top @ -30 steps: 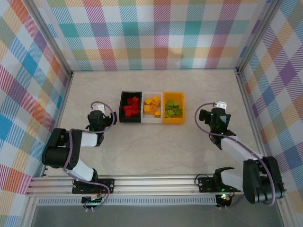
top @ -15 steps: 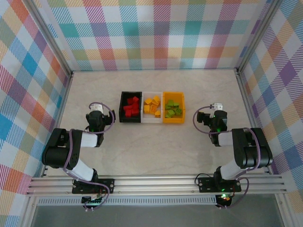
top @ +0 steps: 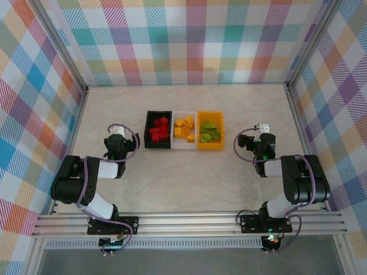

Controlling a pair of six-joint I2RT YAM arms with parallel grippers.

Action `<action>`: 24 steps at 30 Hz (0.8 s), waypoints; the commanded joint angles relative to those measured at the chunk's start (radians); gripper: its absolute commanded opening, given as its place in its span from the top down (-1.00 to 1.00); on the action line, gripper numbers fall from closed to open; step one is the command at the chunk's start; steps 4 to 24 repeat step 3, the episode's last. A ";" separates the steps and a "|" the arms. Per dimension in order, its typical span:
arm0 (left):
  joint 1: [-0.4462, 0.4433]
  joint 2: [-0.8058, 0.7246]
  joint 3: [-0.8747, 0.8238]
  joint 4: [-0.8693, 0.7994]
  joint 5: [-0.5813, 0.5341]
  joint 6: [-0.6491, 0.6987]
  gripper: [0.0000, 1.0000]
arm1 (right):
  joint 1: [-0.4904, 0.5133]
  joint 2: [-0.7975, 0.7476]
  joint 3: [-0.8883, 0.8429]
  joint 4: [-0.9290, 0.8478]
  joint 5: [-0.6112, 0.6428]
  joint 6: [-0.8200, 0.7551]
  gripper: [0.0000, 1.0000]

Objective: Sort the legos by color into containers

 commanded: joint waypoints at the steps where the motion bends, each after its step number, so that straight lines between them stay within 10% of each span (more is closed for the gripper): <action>1: 0.009 0.001 -0.004 0.033 -0.016 -0.007 -1.00 | -0.005 -0.008 0.020 0.038 -0.019 -0.011 -0.99; 24: 0.009 -0.001 -0.003 0.034 -0.015 -0.006 -1.00 | -0.005 -0.008 0.020 0.038 -0.019 -0.011 -0.99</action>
